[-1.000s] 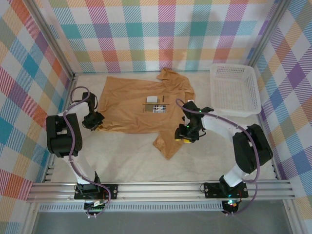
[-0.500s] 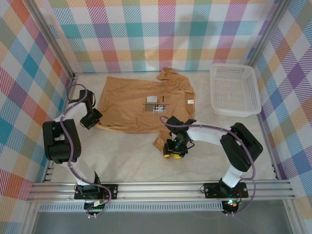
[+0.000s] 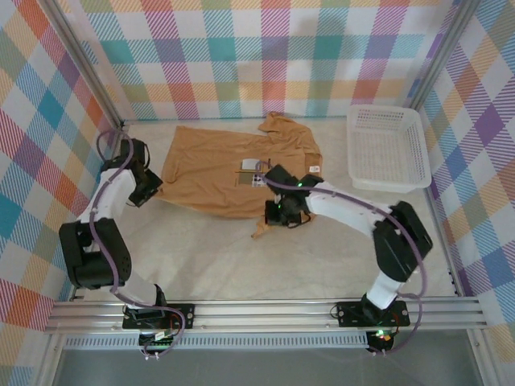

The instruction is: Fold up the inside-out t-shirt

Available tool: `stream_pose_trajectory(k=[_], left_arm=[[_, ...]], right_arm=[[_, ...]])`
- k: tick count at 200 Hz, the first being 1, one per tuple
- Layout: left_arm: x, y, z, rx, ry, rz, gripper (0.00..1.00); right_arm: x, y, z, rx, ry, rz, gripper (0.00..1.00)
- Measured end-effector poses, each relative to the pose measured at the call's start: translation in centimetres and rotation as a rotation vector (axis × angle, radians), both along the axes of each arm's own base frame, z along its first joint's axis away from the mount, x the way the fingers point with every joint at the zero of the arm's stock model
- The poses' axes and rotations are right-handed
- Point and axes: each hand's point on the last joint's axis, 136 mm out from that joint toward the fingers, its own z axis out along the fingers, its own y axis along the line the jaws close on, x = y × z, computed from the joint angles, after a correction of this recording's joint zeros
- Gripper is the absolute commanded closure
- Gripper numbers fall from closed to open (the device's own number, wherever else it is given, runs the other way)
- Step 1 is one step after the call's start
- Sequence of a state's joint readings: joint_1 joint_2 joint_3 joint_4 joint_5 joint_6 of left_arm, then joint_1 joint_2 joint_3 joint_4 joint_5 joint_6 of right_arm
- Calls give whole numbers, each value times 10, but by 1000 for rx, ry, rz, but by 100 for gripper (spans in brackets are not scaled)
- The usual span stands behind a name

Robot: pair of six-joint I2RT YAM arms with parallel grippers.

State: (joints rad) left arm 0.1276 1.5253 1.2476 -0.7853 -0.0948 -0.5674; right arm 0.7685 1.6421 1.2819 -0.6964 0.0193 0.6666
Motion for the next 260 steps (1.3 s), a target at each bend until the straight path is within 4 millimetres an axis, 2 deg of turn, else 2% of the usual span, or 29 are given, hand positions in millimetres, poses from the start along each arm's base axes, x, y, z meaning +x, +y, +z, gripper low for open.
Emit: stream_pose_trajectory(k=[18,33,51,61,75,101,115,127,147,160,175,188,204,219,229,243,260], left_arm=[[12,0,54,8,-142,-5,100],[17,-2,109,14,-285,-8,100],[11,-6,182,18,-474,-15,100],[-1,-9,223,25,-583,-22,100],[-23,-13,276,41,-728,-32,100],[-78,-19,366,89,-983,-36,100],[-103,-22,402,111,-1087,-43,100],[-126,-25,430,130,-1170,-49,100],[-147,-27,458,150,-1248,-55,100],[-147,-28,462,156,-1255,-59,100],[-134,-26,457,158,-1228,-66,100],[-112,-25,444,148,-1179,-76,100],[-72,-24,411,118,-1082,-95,100],[-28,-23,365,79,-966,-115,100],[-2,-23,331,53,-889,-126,100],[39,-20,265,21,-747,-127,100],[69,-17,184,-5,-584,-120,100]], right_arm=[[33,-10,77,60,-246,-23,100],[52,-21,155,112,-461,-44,100],[57,-33,241,184,-679,-54,100],[49,-41,285,230,-786,-47,100],[33,-56,335,281,-899,-47,100],[-7,-90,413,376,-1075,-54,100],[-30,-112,453,423,-1167,-66,100],[-45,-126,479,447,-1226,-77,100],[-62,-148,517,453,-1326,-111,100],[-63,-159,536,422,-1383,-145,100],[-51,-162,546,354,-1424,-179,100],[-27,-157,545,271,-1430,-200,100],[20,-148,525,160,-1386,-223,100],[68,-140,491,55,-1308,-231,100],[103,-130,455,-13,-1230,-218,100],[150,-116,388,-109,-1099,-187,100],[192,-104,304,-202,-949,-147,100]])
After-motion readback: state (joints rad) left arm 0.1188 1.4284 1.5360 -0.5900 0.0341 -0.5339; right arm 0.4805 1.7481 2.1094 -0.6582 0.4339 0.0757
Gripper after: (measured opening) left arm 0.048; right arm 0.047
